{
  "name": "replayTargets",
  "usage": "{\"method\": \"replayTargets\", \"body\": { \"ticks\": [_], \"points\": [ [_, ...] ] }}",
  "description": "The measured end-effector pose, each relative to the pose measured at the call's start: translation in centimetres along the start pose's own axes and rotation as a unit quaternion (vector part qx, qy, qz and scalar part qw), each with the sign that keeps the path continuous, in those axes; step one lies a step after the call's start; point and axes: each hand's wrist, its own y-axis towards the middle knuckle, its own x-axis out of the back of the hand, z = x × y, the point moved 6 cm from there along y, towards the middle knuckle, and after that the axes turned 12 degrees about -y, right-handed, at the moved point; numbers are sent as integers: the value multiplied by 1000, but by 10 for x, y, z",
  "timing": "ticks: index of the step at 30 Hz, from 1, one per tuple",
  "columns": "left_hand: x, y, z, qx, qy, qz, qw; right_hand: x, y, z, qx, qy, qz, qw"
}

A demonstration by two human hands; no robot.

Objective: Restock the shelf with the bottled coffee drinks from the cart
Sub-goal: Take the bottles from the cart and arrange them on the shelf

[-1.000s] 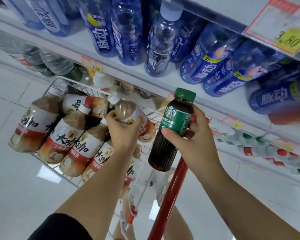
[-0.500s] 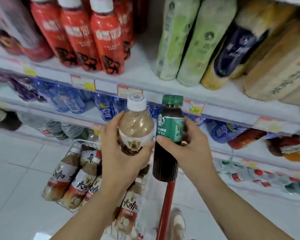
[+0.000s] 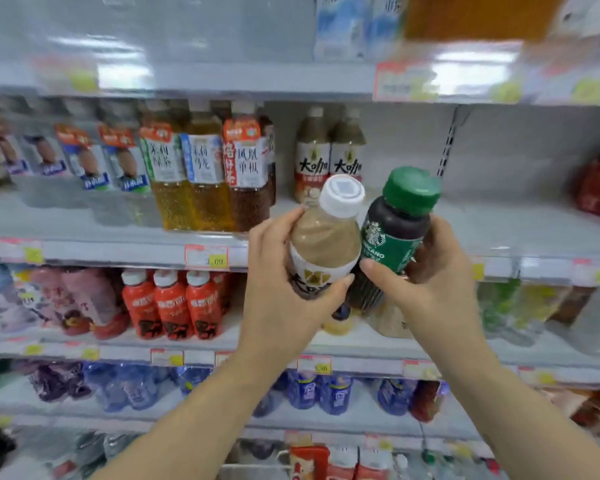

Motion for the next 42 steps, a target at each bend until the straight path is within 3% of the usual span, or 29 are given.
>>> {"method": "replayTargets", "body": {
  "ticks": [6, 11, 17, 25, 33, 36, 42],
  "points": [
    [-59, 45, -14, -65, 44, 42, 996, 63, 48, 5, 80, -71, -19, 994],
    [-97, 73, 8, -41, 50, 47, 997, 92, 90, -27, 87, -151, -6, 985],
    [-120, 106, 45, 75, 20, -6, 997, 99, 136, -82, 3, -95, 58, 994],
    [-133, 137, 100, 212, 33, -91, 973, 95, 178, -126, -56, -26, 80, 995],
    [-132, 125, 129, 283, 49, -24, 958, 84, 179, -151, -67, -185, 126, 972],
    [-136, 131, 138, 300, 54, -1, 952, 84, 182, -156, -87, -196, 130, 968],
    [-124, 139, 151, 311, 106, -47, 943, 90, 180, -160, -112, -196, 108, 968]
  ]
}}
